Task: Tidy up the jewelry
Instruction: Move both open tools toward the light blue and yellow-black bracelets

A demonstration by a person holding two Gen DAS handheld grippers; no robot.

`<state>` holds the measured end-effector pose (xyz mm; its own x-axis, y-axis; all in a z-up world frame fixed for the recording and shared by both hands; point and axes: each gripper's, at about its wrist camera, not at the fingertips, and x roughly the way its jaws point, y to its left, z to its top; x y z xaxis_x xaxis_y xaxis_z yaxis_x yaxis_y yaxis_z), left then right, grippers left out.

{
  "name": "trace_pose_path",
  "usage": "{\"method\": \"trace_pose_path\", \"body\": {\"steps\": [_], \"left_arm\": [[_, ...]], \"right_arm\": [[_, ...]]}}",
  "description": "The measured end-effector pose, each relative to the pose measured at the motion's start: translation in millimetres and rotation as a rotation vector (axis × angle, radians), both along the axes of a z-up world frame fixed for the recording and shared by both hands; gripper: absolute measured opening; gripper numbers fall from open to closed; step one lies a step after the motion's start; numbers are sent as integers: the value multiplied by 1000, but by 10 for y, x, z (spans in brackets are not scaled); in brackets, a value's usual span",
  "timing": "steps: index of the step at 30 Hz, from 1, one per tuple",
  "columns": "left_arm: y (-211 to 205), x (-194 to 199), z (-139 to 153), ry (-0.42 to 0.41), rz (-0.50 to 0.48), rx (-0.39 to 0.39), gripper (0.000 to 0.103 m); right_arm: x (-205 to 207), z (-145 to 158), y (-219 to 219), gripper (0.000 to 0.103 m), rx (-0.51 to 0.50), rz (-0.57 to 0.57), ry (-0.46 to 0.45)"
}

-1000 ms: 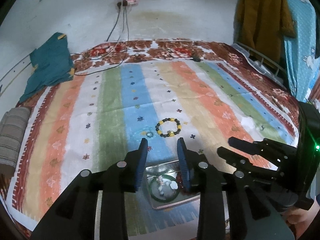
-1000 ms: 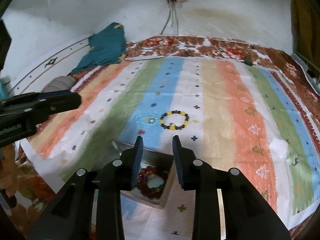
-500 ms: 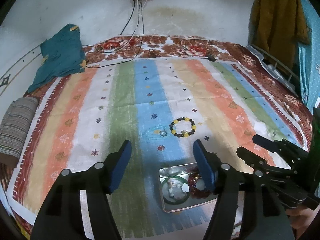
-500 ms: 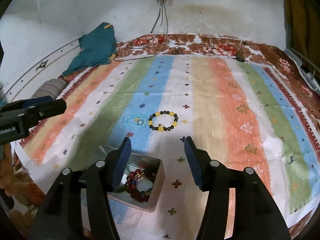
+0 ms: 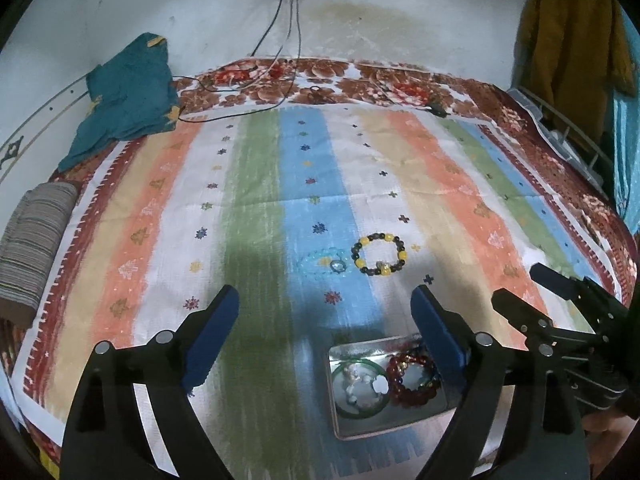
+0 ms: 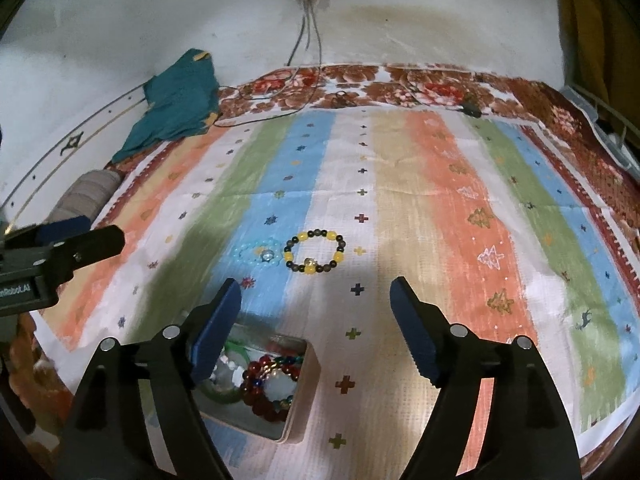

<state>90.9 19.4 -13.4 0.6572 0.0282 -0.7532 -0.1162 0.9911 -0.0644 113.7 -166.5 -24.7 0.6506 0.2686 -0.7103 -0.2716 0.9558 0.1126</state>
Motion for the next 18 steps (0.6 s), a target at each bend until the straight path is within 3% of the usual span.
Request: {"method": "trace_pose_path", "body": {"steps": [18], "left_arm": [[177, 443, -181, 53, 58, 67, 92]], "right_arm": [[347, -102, -8, 78, -35, -35, 25]]}}
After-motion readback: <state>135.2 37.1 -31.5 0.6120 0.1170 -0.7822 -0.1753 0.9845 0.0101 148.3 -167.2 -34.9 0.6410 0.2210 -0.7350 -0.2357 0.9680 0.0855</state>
